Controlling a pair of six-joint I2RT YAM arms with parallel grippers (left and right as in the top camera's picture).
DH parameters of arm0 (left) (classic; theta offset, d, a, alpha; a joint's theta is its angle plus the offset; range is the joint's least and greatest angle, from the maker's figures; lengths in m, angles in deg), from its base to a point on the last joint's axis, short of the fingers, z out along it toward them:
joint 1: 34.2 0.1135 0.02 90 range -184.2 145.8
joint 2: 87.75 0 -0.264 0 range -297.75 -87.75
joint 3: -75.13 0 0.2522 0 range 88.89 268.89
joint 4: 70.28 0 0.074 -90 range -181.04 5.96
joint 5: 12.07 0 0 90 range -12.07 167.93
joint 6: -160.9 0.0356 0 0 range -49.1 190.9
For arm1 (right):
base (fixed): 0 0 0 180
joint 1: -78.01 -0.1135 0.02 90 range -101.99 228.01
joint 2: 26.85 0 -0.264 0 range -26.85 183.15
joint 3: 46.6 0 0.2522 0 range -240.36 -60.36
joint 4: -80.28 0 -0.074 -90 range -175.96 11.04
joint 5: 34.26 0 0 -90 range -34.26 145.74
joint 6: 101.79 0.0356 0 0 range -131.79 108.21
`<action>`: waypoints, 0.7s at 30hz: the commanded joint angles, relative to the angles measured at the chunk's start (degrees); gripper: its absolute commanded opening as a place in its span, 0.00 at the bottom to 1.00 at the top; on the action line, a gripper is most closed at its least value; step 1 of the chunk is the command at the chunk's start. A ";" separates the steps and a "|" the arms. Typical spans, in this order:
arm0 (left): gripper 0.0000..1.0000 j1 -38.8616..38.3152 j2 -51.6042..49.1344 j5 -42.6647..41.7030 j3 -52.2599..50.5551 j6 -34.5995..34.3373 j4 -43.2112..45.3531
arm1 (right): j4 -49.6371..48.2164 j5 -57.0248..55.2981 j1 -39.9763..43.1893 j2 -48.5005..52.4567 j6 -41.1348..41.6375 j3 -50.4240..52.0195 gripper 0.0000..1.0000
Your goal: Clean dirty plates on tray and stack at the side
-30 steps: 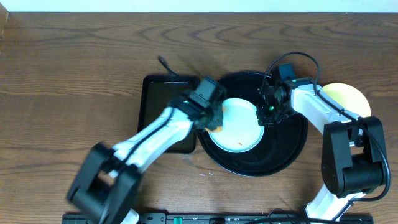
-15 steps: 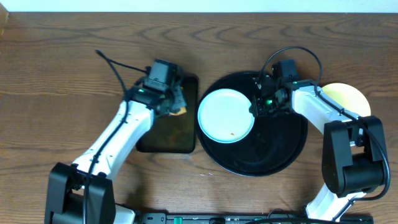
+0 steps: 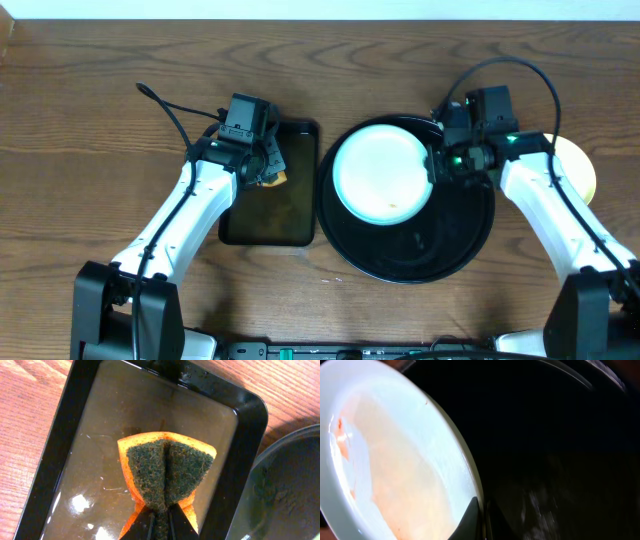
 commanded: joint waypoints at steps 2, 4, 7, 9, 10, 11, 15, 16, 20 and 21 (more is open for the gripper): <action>0.08 0.26 -0.13 0.74 -0.37 1.01 -0.07 | 7.39 -6.62 -1.03 0.09 1.11 0.37 0.01; 0.08 0.24 -0.13 0.72 -0.37 1.01 -0.07 | 9.75 -9.25 -1.01 0.09 2.64 0.61 0.01; 0.08 0.24 -0.13 0.70 -0.37 0.98 -0.07 | 9.70 -12.50 -1.01 0.09 4.31 0.61 0.01; 0.08 0.24 -0.13 0.63 -0.37 1.01 -0.09 | 7.06 -12.48 -1.01 0.09 4.31 0.61 0.01; 0.08 0.24 -0.13 0.46 -0.37 1.01 -0.09 | 5.46 -12.37 -1.09 0.09 4.70 0.61 0.01; 0.08 0.24 -0.13 0.44 -0.37 1.01 -0.09 | 3.85 -12.24 -1.22 0.09 5.31 0.63 0.01; 0.08 0.24 -0.13 -1.36 -0.37 1.03 -0.07 | -0.31 -12.26 -2.01 0.48 11.39 1.18 0.01; 0.08 0.24 -0.13 -2.08 -0.37 1.05 -0.07 | -0.42 -12.24 -2.25 0.68 13.75 1.46 0.01; 0.08 0.07 -0.13 -3.19 -0.37 1.05 -0.07 | -0.55 -12.66 -3.30 1.33 21.62 4.15 0.01; 0.08 -0.02 -0.13 -3.85 -0.37 1.05 -0.04 | -0.79 -12.74 -3.48 1.33 23.89 5.35 0.01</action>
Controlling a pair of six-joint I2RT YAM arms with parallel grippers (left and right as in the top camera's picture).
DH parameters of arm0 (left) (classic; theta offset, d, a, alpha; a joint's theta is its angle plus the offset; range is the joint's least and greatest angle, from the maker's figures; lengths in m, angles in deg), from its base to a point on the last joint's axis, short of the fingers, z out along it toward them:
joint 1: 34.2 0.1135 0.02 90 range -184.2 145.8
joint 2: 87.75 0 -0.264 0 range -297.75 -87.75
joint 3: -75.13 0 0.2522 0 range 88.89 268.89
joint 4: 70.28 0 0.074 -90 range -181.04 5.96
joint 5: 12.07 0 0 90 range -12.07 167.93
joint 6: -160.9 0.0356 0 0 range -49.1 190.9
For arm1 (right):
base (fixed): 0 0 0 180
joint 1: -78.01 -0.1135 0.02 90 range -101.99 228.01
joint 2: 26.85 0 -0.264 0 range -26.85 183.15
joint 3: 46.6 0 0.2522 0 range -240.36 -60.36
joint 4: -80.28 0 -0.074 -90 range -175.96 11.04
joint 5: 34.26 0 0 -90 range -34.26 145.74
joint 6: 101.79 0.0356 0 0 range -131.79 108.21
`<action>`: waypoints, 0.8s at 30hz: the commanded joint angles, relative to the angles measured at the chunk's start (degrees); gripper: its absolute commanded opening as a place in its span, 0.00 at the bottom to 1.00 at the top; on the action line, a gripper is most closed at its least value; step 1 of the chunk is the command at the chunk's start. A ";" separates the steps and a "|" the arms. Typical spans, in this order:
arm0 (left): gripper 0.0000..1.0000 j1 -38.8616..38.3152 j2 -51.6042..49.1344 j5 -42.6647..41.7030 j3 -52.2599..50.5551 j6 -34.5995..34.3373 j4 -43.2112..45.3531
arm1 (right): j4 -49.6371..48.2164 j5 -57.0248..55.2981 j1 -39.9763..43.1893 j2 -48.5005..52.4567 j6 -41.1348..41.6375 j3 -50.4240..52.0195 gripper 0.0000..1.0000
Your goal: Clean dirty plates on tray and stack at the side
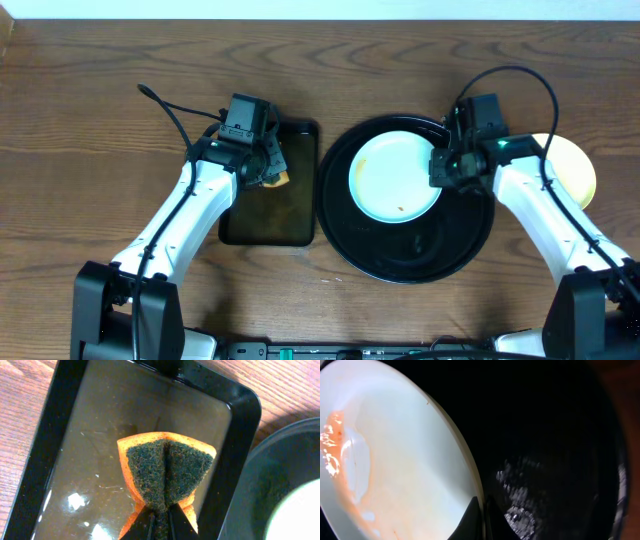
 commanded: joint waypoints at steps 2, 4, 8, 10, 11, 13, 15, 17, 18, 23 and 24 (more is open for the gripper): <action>0.08 -0.46 -0.13 -3.28 -0.37 2.01 0.15 | -0.26 -0.52 -0.92 0.94 12.02 5.03 0.01; 0.07 -1.20 -0.13 -3.69 -0.37 2.75 0.39 | -0.17 0.50 -0.98 0.94 13.84 7.17 0.14; 0.08 -3.02 -0.13 -3.76 -0.37 2.73 0.87 | -0.55 4.81 -0.98 0.92 11.43 7.96 0.66; 0.08 -4.39 -0.13 -3.76 -0.37 2.75 1.33 | -1.70 4.79 -0.59 0.81 7.28 7.58 0.77; 0.08 -5.11 -0.13 -3.76 -0.37 2.73 1.66 | -2.73 4.83 -0.26 0.81 5.40 7.48 0.75; 0.08 -7.02 -0.13 -3.76 -0.37 2.71 2.36 | -5.07 4.79 0.37 0.81 1.70 7.45 0.69; 0.08 -9.27 -0.13 -3.76 -0.37 2.64 3.37 | -7.74 4.81 0.94 0.85 -0.85 7.45 0.60; 0.08 -11.74 -0.15 -3.74 -0.37 1.79 4.61 | -9.68 4.79 1.20 0.85 -2.47 7.48 0.42; 0.08 -13.00 -0.26 -3.74 -0.37 1.18 5.33 | -10.51 4.81 1.22 0.85 -3.21 7.48 0.36; 0.08 -19.23 -1.99 -3.69 -0.37 -2.93 9.77 | -11.32 4.81 1.16 0.96 -3.80 7.80 0.39; 0.08 -20.28 -2.62 -3.67 -0.37 -3.85 10.60 | -11.41 4.81 1.16 0.96 -3.80 7.98 0.38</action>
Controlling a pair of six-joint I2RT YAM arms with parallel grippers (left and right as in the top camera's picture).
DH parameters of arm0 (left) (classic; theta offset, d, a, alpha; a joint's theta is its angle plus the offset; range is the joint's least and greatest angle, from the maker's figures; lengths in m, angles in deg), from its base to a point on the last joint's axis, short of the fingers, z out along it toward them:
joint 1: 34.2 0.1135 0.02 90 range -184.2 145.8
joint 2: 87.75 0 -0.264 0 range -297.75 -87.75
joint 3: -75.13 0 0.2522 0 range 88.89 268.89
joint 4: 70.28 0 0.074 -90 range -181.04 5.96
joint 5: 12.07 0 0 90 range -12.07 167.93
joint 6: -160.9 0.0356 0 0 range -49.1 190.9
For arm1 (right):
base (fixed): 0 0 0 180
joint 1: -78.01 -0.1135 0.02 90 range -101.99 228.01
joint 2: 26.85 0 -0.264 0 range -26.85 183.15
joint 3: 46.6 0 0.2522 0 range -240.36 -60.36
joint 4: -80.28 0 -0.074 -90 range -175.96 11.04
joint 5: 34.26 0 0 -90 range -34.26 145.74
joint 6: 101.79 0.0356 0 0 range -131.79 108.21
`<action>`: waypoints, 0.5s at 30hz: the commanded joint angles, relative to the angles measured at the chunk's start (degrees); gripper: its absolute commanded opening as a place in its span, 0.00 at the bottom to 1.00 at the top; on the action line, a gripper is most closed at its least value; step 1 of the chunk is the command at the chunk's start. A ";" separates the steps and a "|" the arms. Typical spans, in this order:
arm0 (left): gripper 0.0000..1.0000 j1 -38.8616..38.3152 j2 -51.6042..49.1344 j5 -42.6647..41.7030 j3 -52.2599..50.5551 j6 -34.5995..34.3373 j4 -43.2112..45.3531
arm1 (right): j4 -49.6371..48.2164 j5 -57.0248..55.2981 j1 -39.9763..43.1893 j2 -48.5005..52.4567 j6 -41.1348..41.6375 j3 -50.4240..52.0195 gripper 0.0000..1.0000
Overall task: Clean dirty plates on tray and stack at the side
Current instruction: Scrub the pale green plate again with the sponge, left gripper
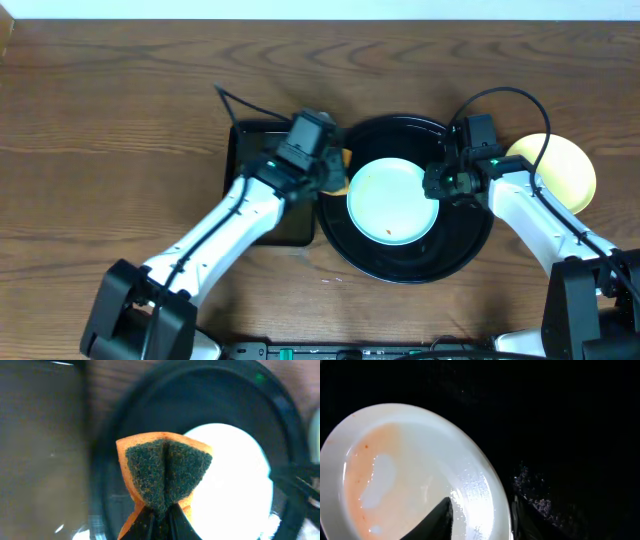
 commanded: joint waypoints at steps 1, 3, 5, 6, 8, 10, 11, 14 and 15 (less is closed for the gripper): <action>0.08 -3.26 -2.47 0.15 -0.33 -4.02 1.81 | -0.33 0.31 0.13 0.26 -2.01 -0.04 0.38; 0.08 -5.05 -3.98 0.15 -0.33 -6.16 3.37 | -0.92 0.31 0.13 0.26 -2.51 0.50 0.37; 0.08 -6.64 -5.53 0.13 -0.33 -8.39 5.01 | -1.73 0.31 0.13 0.26 -3.04 1.31 0.37; 0.08 -7.37 -6.32 0.11 -0.33 -9.84 5.75 | -2.40 0.28 0.13 0.26 -3.06 1.90 0.36; 0.08 -8.79 -7.67 0.11 -0.33 -12.09 6.95 | -4.20 0.31 0.13 0.26 -3.04 3.39 0.36; 0.08 -10.14 -8.70 0.11 -0.33 -13.44 7.85 | -6.16 0.28 0.15 0.26 -3.06 4.90 0.36; 0.08 -10.78 -9.14 0.13 -0.33 -14.19 8.02 | -7.54 0.28 0.15 0.26 -3.04 5.75 0.36; 0.08 -12.33 -10.19 0.13 -0.33 -17.62 8.24 | -10.93 -0.07 0.15 0.26 -3.02 7.91 0.34; 0.08 -12.72 -10.51 0.13 -0.33 -18.95 8.22 | -11.80 -0.96 0.13 0.26 -2.95 8.61 0.34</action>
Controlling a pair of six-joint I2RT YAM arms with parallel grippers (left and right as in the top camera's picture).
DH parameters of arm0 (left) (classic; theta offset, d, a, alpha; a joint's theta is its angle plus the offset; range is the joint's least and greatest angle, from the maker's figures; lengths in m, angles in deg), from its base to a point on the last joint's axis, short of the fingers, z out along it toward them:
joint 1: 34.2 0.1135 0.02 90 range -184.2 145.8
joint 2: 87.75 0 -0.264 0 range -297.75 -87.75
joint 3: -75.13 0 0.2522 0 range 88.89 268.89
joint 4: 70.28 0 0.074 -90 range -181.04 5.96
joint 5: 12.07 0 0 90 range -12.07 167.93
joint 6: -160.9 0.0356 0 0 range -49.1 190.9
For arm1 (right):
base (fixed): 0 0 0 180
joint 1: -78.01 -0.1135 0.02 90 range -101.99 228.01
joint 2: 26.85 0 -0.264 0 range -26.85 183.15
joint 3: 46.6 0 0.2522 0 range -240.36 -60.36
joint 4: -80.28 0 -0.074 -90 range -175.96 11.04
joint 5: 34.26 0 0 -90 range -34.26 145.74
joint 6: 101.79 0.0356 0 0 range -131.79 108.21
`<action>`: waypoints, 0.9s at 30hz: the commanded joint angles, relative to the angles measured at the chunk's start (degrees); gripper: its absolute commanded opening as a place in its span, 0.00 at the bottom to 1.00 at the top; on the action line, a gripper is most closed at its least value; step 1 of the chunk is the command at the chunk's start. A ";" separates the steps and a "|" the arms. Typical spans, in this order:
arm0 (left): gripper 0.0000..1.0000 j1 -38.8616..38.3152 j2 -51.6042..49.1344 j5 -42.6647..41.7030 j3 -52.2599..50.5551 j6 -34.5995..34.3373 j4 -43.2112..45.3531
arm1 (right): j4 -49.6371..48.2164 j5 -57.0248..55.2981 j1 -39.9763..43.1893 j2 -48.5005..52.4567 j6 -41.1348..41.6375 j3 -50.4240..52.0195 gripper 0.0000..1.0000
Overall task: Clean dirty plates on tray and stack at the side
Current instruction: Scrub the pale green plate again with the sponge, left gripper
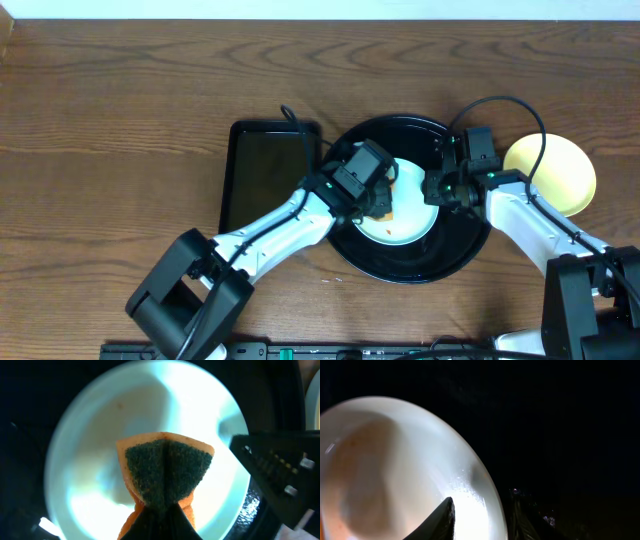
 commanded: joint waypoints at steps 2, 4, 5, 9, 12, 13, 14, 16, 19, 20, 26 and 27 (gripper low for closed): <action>0.08 -1.66 -1.53 0.20 -0.31 -7.93 0.17 | -2.56 -2.16 0.13 0.26 -0.37 2.62 0.32; 0.08 -2.14 -2.14 0.20 -0.31 -10.51 0.39 | -4.20 -2.27 0.13 0.26 -0.37 4.04 0.29; 0.08 -2.36 -2.40 0.17 -0.31 -11.43 0.70 | -4.61 -2.27 0.13 0.26 -0.37 4.59 0.25; 0.08 -3.10 -3.06 0.15 -0.31 -12.55 2.25 | -5.11 -2.27 0.13 0.26 0.52 5.99 0.09; 0.08 -3.67 -3.45 0.15 -0.31 -14.47 2.51 | -5.16 -2.14 0.09 0.26 1.16 6.36 0.01; 0.08 -3.89 -3.50 0.17 -0.31 -14.88 2.51 | -5.16 -1.90 0.07 0.26 1.31 6.38 0.01; 0.08 -4.13 -3.58 0.17 -0.31 -14.88 2.67 | -5.16 -1.77 0.07 0.26 1.57 6.38 0.01; 0.08 -4.61 -3.87 0.17 -0.31 -14.86 2.97 | -5.20 -1.55 0.07 0.26 1.57 6.38 0.01; 0.08 -5.38 -4.61 0.20 -0.31 -14.86 3.23 | -5.18 -1.55 0.02 0.26 1.57 6.38 0.01; 0.08 -5.55 -4.98 0.17 -0.31 -14.86 3.23 | -5.16 -1.55 0.02 0.26 1.57 6.38 0.01; 0.08 -5.81 -7.34 2.86 -0.31 -13.11 3.13 | -4.94 -1.40 0.02 0.26 1.57 6.38 0.01; 0.08 -5.60 -7.43 4.59 -0.31 -11.63 3.13 | -4.94 -1.40 0.02 0.26 1.57 6.38 0.01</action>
